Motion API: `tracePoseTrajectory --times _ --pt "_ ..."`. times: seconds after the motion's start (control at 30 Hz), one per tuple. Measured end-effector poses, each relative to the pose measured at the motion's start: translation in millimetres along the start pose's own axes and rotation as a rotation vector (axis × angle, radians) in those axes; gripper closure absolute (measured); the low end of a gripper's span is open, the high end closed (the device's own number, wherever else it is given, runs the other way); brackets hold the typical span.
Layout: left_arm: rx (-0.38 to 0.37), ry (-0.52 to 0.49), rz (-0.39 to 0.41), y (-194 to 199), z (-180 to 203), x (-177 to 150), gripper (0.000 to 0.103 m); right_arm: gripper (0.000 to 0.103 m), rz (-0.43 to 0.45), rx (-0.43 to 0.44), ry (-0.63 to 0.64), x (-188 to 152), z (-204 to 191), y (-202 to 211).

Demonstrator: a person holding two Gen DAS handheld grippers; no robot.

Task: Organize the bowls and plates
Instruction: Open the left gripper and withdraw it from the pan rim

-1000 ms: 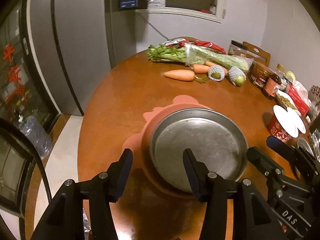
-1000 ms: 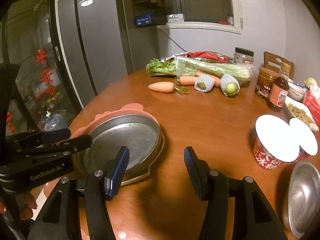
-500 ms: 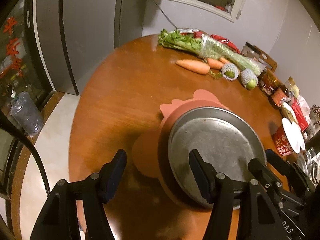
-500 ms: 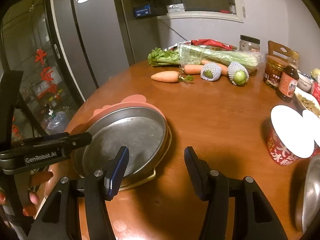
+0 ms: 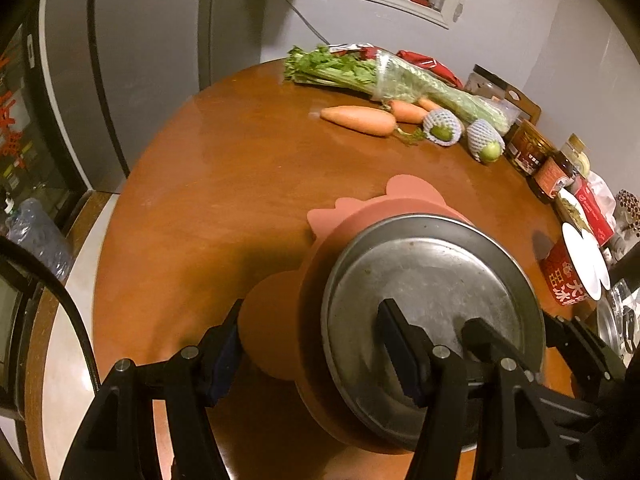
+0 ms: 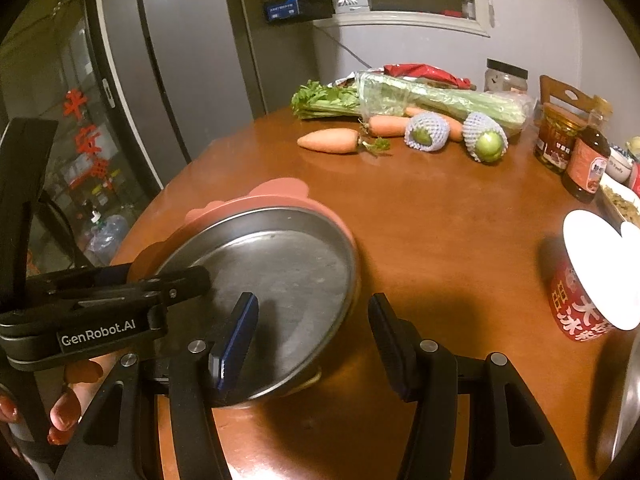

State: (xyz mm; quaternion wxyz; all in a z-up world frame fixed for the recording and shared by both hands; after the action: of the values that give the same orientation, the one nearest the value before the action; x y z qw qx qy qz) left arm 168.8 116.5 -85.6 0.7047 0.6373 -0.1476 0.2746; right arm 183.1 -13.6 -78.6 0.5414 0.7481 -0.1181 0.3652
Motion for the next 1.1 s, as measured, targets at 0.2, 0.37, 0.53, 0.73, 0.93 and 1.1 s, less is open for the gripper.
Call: tracePoseTrajectory --times 0.2,0.37,0.53,0.73,0.93,1.1 --pt "-0.001 -0.041 -0.001 -6 19 6 0.039 0.044 -0.001 -0.015 -0.025 0 14 -2" --pt "-0.011 -0.056 -0.003 -10 29 10 0.039 0.044 0.005 -0.029 -0.043 0 25 -1" --pt "-0.016 -0.052 -0.003 -11 31 10 0.039 0.044 0.003 -0.036 -0.054 -1 32 1" --pt "-0.001 -0.043 -0.005 -12 28 8 0.039 0.044 0.001 -0.039 -0.048 -1 30 2" --pt "0.016 -0.023 0.014 -2 18 7 0.039 0.044 0.072 -0.06 -0.04 8 31 18" --pt "0.055 -0.021 0.072 22 14 8 0.039 0.044 0.115 -0.068 -0.045 14 33 38"
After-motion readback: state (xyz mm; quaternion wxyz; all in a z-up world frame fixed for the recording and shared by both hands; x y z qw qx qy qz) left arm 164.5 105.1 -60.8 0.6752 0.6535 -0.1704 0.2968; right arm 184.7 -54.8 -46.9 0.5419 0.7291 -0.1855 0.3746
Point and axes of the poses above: each gripper's, at about its wrist camera, not at the fingertips, and y roughly against the way its jaws point, z to its right, x to its top, the point moved 7 cm from there along -y, roughly the way its jaws point, and after that the axes turned 2 degrees about -y, right-handed, at the moved point
